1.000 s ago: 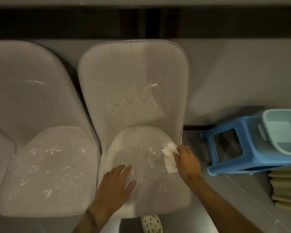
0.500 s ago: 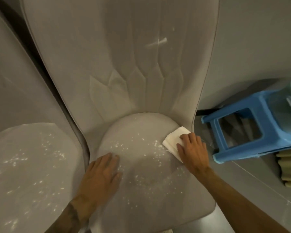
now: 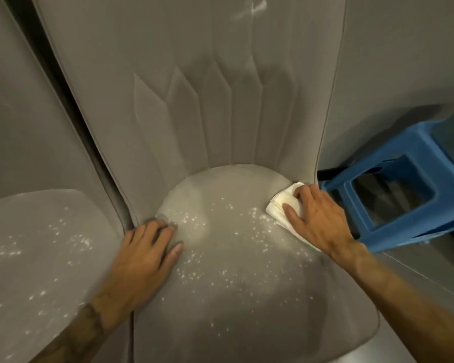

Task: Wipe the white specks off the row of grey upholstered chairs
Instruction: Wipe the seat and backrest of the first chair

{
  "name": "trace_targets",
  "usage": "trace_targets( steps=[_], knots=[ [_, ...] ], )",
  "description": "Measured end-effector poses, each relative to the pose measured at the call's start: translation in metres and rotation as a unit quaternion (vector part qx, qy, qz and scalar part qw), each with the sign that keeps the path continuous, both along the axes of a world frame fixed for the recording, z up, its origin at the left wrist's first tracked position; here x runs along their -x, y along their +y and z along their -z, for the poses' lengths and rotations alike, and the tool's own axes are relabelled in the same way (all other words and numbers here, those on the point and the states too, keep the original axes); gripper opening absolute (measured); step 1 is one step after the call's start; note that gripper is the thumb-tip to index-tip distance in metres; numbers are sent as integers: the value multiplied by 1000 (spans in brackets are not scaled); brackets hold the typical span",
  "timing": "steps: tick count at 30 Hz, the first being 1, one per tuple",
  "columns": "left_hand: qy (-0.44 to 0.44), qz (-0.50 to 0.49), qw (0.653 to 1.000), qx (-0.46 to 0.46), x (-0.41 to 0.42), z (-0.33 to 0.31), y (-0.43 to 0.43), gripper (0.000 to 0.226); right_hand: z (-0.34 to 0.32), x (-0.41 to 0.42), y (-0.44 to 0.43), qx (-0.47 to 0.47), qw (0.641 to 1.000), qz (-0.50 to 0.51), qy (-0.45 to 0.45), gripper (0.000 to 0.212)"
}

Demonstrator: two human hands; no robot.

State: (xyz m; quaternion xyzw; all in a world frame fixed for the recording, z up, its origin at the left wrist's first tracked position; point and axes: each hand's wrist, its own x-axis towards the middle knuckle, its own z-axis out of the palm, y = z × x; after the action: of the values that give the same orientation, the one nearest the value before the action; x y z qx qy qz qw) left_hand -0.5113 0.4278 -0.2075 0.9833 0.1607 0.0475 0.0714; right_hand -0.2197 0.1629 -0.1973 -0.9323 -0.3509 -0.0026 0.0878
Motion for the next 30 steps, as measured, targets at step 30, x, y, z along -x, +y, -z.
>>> trace_targets(
  steps=[30],
  knots=[
    [-155,17,987,-30,11,38,6,44,14,24,20,19,988,154,-14,36]
  ],
)
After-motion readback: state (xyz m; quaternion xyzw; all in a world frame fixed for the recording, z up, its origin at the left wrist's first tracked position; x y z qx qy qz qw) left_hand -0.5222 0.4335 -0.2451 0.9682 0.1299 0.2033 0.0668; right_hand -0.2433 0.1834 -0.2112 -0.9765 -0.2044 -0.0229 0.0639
